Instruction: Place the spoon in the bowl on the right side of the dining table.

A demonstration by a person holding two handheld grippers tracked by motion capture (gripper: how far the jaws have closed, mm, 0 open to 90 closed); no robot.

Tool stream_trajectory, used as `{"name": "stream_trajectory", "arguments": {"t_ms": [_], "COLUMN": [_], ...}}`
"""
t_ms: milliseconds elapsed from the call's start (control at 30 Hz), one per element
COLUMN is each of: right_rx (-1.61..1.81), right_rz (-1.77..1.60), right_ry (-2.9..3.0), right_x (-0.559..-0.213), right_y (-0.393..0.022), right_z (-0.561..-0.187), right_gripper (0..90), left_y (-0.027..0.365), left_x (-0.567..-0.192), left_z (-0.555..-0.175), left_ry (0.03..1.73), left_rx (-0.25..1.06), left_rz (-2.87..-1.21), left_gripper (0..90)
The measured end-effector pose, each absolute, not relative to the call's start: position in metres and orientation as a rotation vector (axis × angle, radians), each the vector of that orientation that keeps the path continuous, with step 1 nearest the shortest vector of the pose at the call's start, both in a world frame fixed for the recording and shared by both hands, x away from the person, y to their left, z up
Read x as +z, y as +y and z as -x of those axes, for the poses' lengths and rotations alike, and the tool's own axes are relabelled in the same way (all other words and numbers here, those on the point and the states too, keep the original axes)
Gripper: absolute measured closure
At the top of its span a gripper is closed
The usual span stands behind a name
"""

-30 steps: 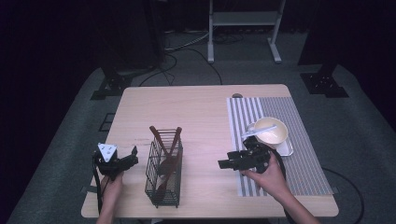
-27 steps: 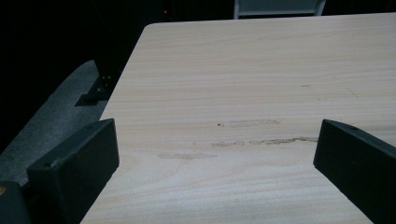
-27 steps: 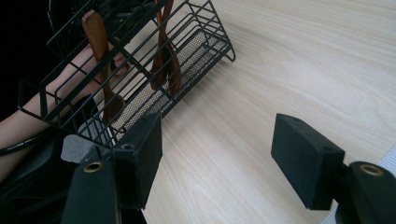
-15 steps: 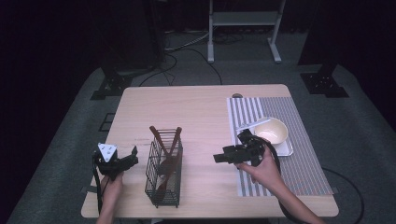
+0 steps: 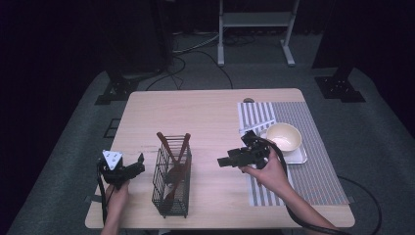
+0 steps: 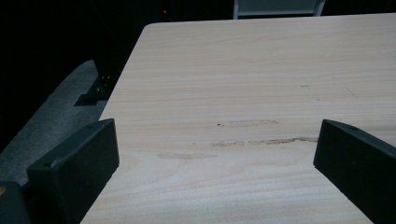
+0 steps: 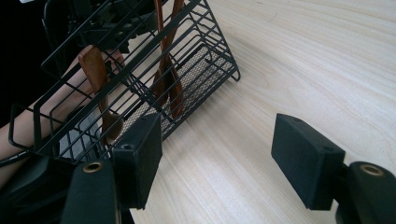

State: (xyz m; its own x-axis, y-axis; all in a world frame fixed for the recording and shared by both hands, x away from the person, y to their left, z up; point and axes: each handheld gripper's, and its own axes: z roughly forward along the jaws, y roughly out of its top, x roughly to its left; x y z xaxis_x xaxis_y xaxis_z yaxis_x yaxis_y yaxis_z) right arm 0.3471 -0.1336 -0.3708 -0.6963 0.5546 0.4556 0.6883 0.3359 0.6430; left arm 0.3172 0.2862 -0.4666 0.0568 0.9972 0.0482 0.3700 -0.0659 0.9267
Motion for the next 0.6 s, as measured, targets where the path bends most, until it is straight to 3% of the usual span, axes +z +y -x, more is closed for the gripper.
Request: {"name": "stream_trajectory", "arguments": {"t_ms": [600], "right_rx": [-1.283], "right_rz": [1.108], "right_ry": [-2.444], "right_x": [-0.362], "right_y": [-0.110], "right_z": [-0.360], "right_gripper": [32.4], "left_y": [0.286], "left_x": [-0.467], "left_z": [-0.317], "left_ry": [1.416], "left_rx": [1.013], "left_rz": [-1.555], "left_gripper": [0.0]}}
